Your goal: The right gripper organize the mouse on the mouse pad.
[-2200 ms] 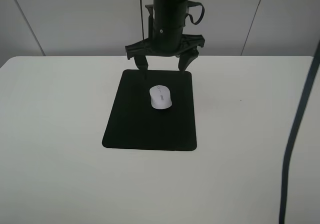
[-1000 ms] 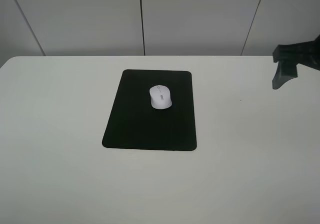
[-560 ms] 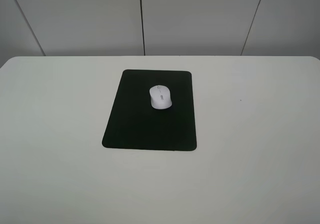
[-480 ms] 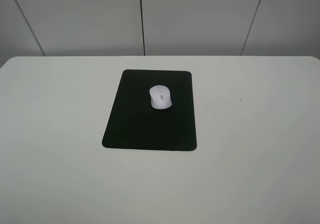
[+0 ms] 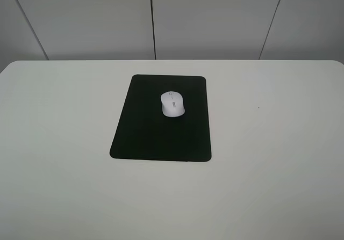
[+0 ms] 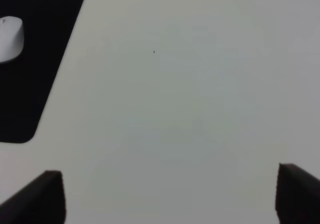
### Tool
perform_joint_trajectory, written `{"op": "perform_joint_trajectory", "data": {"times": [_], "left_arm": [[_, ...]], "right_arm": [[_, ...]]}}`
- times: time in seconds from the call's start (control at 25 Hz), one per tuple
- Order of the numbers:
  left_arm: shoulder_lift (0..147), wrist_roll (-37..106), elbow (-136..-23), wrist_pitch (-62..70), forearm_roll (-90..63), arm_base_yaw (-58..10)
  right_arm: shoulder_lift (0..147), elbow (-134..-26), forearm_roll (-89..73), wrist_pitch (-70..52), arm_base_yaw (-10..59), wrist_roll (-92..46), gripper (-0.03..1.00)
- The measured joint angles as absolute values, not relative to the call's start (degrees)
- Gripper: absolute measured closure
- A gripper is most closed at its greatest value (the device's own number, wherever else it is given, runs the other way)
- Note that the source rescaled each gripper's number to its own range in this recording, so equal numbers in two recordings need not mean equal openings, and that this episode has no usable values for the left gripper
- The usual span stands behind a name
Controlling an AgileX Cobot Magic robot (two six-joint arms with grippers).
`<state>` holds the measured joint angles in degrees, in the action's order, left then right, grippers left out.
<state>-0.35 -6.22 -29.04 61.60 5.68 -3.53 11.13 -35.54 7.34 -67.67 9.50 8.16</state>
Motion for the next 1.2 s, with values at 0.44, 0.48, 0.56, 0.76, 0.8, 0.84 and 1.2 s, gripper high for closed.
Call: {"op": "perform_joint_trajectory", "data": {"times": [0.44, 0.48, 0.56, 0.76, 0.8, 0.84, 1.2], "left_arm": [[-0.3, -6.2, -29.0, 61.6, 5.7, -3.5], [-0.3, -6.2, -29.0, 61.6, 5.7, -3.5], [-0.3, -6.2, -29.0, 61.6, 5.7, -3.5], [-0.3, -6.2, -29.0, 61.6, 5.7, -3.5], [-0.3, -6.2, -29.0, 61.6, 5.7, -3.5], [-0.3, -6.2, -29.0, 61.6, 5.7, -3.5], [-0.3, -6.2, -29.0, 61.6, 5.7, -3.5]], "right_arm": [[7.2, -35.4, 5.1, -65.9, 9.5, 8.2, -0.03], [6.7, -35.4, 4.9, -65.3, 9.5, 8.2, -0.03], [5.5, -34.9, 5.2, -64.7, 9.5, 8.2, -0.03], [0.6, -30.5, 5.8, -62.2, 9.5, 8.1, -0.03], [0.0, -30.1, 5.8, -62.1, 9.4, 8.0, -0.03], [-0.1, -29.9, 5.9, -62.0, 9.0, 7.9, -0.03], [-0.3, -29.8, 7.0, -61.6, -0.5, 7.8, -0.03]]}}
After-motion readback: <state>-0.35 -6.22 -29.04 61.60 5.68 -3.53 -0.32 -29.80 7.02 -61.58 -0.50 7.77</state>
